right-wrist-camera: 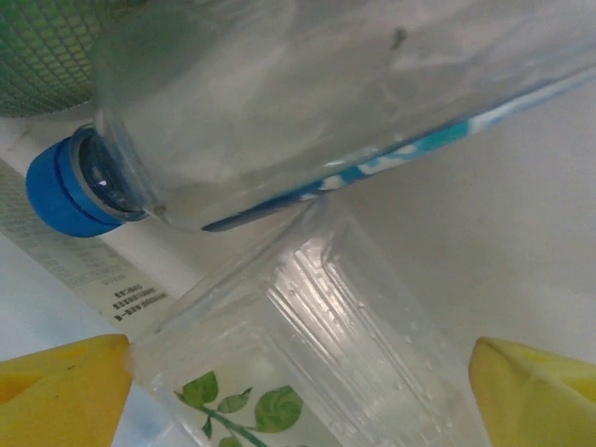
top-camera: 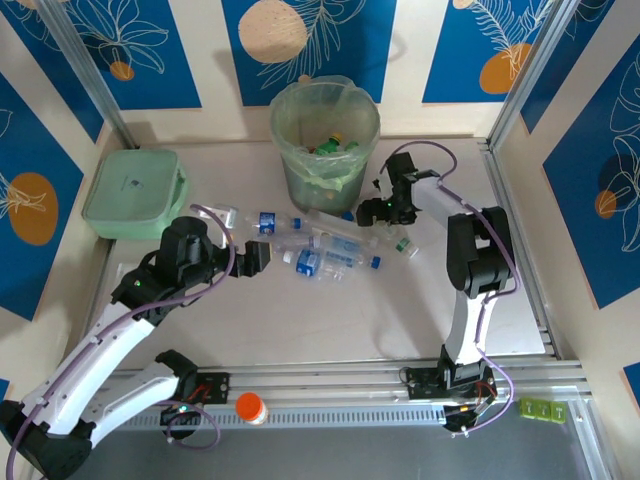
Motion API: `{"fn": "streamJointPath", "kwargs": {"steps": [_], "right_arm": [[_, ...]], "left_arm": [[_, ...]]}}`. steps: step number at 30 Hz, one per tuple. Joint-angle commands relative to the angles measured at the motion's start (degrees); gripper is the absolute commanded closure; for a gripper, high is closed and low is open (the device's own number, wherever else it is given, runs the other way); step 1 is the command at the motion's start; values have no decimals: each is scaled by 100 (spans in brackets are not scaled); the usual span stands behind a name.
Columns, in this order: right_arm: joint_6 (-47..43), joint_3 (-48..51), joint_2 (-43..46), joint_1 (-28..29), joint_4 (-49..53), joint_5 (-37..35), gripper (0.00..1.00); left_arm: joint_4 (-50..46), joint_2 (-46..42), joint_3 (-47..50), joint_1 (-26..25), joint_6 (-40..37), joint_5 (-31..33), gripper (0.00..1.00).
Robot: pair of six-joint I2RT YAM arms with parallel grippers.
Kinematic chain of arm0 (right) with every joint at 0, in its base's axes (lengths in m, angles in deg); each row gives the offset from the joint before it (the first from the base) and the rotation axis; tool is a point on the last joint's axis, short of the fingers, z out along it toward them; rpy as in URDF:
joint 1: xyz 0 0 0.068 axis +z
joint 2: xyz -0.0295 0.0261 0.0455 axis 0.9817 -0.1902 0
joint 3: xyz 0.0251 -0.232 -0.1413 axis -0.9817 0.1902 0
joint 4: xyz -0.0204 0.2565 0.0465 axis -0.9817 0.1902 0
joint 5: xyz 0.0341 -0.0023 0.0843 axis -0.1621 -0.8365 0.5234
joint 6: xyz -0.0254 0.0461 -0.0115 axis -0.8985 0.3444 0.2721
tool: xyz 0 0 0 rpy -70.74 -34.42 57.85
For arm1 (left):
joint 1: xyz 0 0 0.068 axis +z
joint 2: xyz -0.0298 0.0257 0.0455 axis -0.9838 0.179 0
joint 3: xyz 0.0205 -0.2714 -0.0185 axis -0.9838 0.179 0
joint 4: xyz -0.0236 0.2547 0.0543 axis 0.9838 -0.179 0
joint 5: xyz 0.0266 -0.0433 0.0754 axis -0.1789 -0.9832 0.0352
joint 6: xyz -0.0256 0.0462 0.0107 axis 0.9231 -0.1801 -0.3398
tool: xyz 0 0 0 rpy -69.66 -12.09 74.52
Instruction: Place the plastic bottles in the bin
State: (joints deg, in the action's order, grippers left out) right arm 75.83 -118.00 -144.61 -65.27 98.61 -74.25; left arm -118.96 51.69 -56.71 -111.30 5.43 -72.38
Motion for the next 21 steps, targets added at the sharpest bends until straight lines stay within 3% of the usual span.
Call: {"fn": "streamJointPath", "kwargs": {"steps": [1, 7, 16, 19, 21], "right_arm": [[-60, 169, 10, 126, 99, -51, 11], [133, 649, 479, 151, -173, -349, 25], [408, 1266, 992, 14, -437, -483, 37], [477, 1316, 993, 19, -413, -509, 37], [512, 1307, 923, 47, -332, -652, 28]], "left_arm": [[-6, -125, 51, 50, -134, 127, 2], [-6, -143, 59, 50, -137, 165, 1], [-6, -143, 64, 50, -155, 209, 1], [-6, -134, 73, 50, -155, 216, 1], [-15, -125, 68, 50, -153, 226, 2]]}}
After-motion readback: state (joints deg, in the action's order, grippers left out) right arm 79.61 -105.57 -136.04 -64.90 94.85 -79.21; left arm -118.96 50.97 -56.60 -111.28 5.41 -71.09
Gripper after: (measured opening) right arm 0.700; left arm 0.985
